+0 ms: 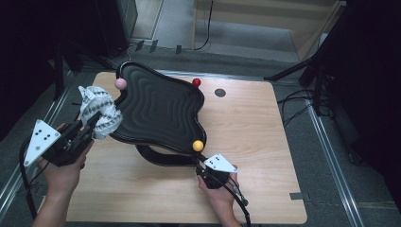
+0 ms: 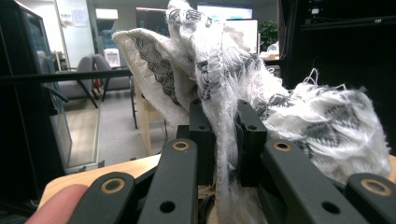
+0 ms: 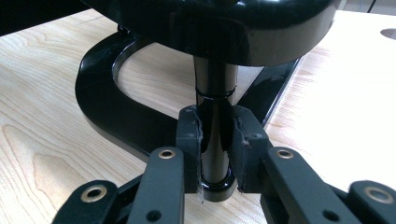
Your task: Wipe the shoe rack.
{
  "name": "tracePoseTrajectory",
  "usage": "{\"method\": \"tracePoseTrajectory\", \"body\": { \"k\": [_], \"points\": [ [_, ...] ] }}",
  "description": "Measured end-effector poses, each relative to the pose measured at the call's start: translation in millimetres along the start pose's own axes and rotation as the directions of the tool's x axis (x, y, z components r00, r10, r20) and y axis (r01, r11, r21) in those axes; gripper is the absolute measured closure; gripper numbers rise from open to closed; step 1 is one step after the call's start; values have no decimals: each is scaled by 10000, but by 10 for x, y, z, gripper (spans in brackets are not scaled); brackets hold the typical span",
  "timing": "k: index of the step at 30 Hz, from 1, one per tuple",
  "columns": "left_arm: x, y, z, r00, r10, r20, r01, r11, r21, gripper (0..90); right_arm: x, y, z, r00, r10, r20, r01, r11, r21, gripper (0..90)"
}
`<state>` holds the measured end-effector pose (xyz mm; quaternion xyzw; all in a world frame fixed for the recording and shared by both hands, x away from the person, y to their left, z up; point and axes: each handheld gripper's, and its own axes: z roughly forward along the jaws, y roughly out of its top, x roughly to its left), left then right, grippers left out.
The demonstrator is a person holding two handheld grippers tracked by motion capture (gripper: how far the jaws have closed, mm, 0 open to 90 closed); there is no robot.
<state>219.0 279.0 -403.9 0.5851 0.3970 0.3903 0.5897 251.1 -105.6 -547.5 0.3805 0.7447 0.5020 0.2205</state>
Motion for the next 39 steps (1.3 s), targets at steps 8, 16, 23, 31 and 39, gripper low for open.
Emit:
{"method": "tracePoseTrajectory", "body": {
  "k": [8, 16, 23, 31, 39],
  "points": [
    [149, 7, 208, 9989, -461, -8, 461, 9989, 86, 805, -3, 1, 0, 10000, -15, -26, 15, 10000, 16, 754],
    [337, -67, 428, 9867, -1619, 122, 1613, 9859, 439, 806, -5, 1, 0, 10000, -18, -47, 18, 10000, 12, 754],
    [388, -132, 583, 9844, -1732, 313, 1697, 9811, 924, 807, -30, 1, -8, 10000, 51, -17, -51, 10000, 22, 754],
    [340, -114, 486, 9887, -1431, 437, 1385, 9857, 957, 805, -62, -2, -19, 9999, 99, 81, -99, 9999, 22, 753],
    [273, -109, 227, 9883, -1410, 585, 1374, 9886, 623, 796, -85, -5, -28, 9997, 173, 184, -173, 9998, 11, 753]
  ]
}}
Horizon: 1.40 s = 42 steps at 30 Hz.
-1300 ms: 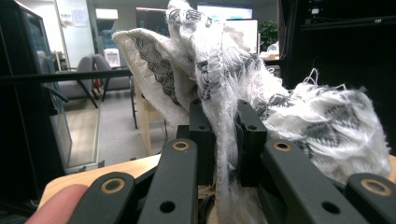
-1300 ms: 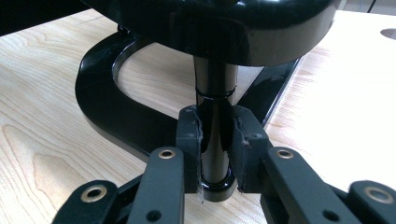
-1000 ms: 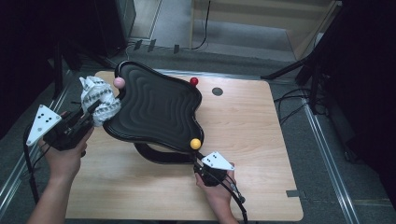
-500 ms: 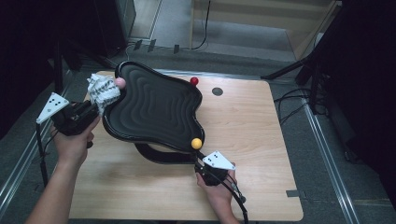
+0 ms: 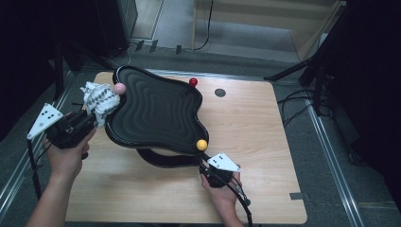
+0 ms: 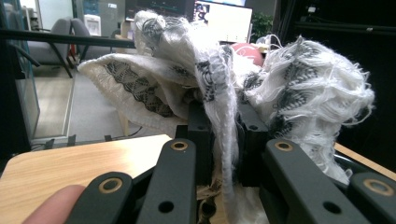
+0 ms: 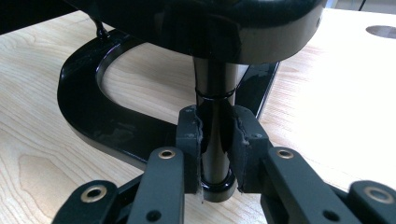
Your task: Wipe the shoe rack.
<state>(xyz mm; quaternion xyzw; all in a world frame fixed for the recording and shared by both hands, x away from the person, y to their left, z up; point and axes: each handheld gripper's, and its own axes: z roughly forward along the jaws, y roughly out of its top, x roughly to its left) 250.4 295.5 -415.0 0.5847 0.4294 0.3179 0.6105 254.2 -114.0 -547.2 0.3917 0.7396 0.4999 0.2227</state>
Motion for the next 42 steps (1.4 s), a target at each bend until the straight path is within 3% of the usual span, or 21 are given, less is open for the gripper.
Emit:
{"method": "tracePoseTrajectory", "body": {
  "k": [5, 11, 23, 28, 36, 42],
  "points": [
    [-89, -15, -144, 9998, 134, 178, -132, 9999, -110, 798, -13, 0, 0, 10000, 14, 78, -13, 10000, -27, 753],
    [-141, -16, -186, 9979, 306, 566, -306, 9995, -11, 796, -76, 6, -2, 9998, 145, 166, -145, 9999, -5, 751],
    [21, -128, 134, 9978, -611, 266, 600, 9974, 394, 788, -135, 10, -3, 9997, 186, 188, -186, 9998, -3, 750],
    [11, -132, 203, 9983, -548, 209, 537, 9974, 475, 788, -163, 12, -8, 9994, 242, 259, -243, 9997, 2, 750],
    [-115, -129, -116, 9978, -375, 555, 371, 9993, 80, 785, -184, 9, -16, 9991, 250, 339, -250, 9997, -9, 750],
    [-218, -165, -399, 9937, -290, 1086, 305, 9995, -122, 782, -190, 10, -21, 9989, 270, 379, -270, 9996, 8, 750]
  ]
}}
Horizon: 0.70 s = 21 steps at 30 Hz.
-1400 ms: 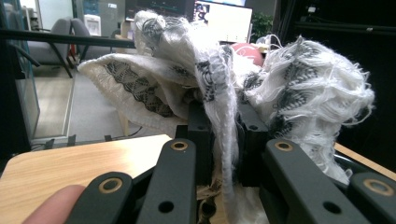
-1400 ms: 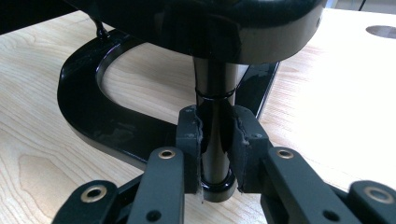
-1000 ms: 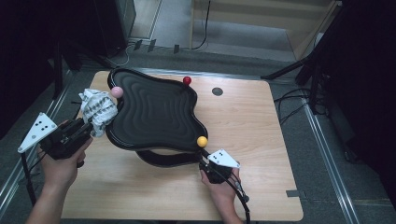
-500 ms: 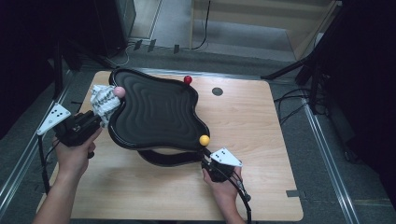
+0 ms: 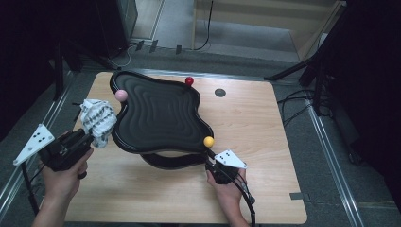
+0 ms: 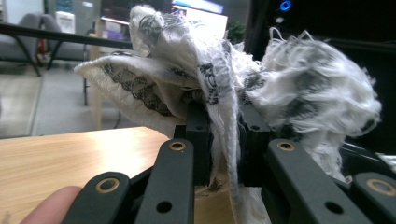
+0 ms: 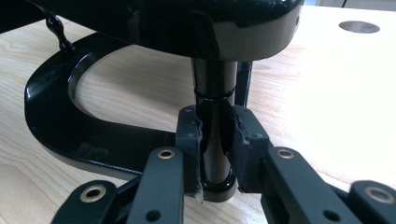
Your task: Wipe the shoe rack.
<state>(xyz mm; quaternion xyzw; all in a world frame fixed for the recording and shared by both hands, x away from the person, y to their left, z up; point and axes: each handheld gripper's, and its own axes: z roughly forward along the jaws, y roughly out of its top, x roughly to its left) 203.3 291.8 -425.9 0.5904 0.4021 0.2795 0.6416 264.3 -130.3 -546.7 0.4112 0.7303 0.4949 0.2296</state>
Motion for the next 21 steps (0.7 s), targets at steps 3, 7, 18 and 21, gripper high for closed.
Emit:
{"method": "tracePoseTrajectory", "body": {
  "k": [3, 7, 18, 21],
  "points": [
    [-26, 49, -32, 9999, 161, 56, -161, 9999, -4, 776, 0, 0, 0, 10000, 0, -8, 0, 10000, 1, 750],
    [31, 229, 138, 9997, 227, -85, -226, 9995, 202, 769, 1, 0, 1, 10000, 1, -5, -1, 10000, -7, 750],
    [-4, 588, 669, 9951, 856, -488, -859, 9963, -34, 687, -3, 0, 1, 10000, 4, -37, -4, 10000, -3, 749],
    [6, 556, 788, 9976, 513, -474, -503, 9985, 223, 597, -4, 0, 1, 10000, 2, -43, -2, 10000, -5, 749]
  ]
}}
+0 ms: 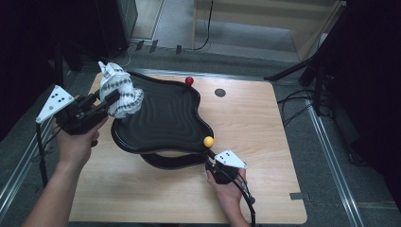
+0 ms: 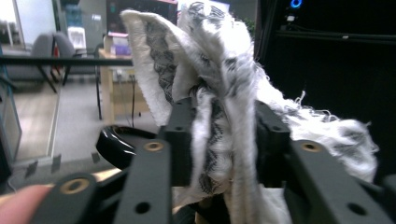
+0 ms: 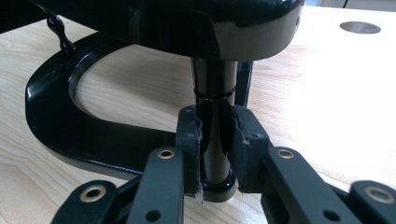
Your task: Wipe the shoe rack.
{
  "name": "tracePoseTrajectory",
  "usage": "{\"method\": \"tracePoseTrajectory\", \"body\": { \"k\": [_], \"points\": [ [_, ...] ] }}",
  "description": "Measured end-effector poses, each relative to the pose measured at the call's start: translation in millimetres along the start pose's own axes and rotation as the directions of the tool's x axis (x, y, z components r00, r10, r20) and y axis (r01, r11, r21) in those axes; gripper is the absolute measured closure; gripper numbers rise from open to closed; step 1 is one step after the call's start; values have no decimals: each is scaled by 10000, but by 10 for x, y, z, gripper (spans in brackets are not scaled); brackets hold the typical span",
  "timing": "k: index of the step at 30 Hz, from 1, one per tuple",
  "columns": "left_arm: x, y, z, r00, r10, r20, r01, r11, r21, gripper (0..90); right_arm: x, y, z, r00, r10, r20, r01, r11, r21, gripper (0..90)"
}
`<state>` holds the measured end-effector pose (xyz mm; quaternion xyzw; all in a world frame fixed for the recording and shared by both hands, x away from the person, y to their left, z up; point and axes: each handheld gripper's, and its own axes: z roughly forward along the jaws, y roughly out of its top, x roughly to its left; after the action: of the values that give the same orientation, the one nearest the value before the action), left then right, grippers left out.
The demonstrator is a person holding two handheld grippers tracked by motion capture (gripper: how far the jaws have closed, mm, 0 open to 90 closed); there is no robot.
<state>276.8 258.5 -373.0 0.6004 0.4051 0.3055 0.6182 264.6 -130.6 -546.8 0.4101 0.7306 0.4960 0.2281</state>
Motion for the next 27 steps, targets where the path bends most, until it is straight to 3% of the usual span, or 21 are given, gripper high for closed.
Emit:
{"method": "tracePoseTrajectory", "body": {
  "k": [4, 8, 12, 14, 15, 18, 20, 24, 25, 27],
  "points": [
    [-19, -69, 92, 9999, -100, 120, 94, 9989, 468, 494, 1, 0, 0, 10000, -4, -1, 4, 10000, 0, 750],
    [27, -77, 103, 9973, -647, 351, 627, 9966, 537, 484, 5, -1, 1, 10000, -7, 8, 7, 10000, -17, 750],
    [42, -64, 47, 9981, -507, 339, 493, 9980, 400, 564, 5, -1, -1, 10000, 7, 2, -7, 10000, -7, 749],
    [74, -45, -5, 9972, -599, 445, 599, 9982, 15, 605, 4, -1, 0, 10000, -8, -5, 8, 10000, -13, 750],
    [98, -18, -45, 9950, -839, 548, 853, 9961, -241, 728, 6, -1, 0, 10000, -5, -7, 5, 10000, -15, 750],
    [136, 29, -86, 9961, -860, 202, 867, 9955, -387, 778, 13, 0, 4, 10000, -4, -5, 4, 10000, -21, 750],
    [144, 9, -70, 9964, -838, 160, 842, 9962, -235, 751, 12, 0, 4, 10000, -1, -13, 1, 10000, -17, 749],
    [134, -65, 21, 9924, -1088, 566, 1065, 9934, 423, 491, 14, -1, 4, 10000, 10, -2, -10, 10000, -23, 749],
    [124, -84, 37, 9930, -1029, 574, 1001, 9937, 508, 483, 14, 0, 4, 10000, 16, -1, -16, 10000, -23, 749],
    [101, -97, 40, 9942, -920, 564, 896, 9951, 427, 577, 14, 0, 4, 10000, 14, -3, -14, 10000, -27, 749]
  ]
}}
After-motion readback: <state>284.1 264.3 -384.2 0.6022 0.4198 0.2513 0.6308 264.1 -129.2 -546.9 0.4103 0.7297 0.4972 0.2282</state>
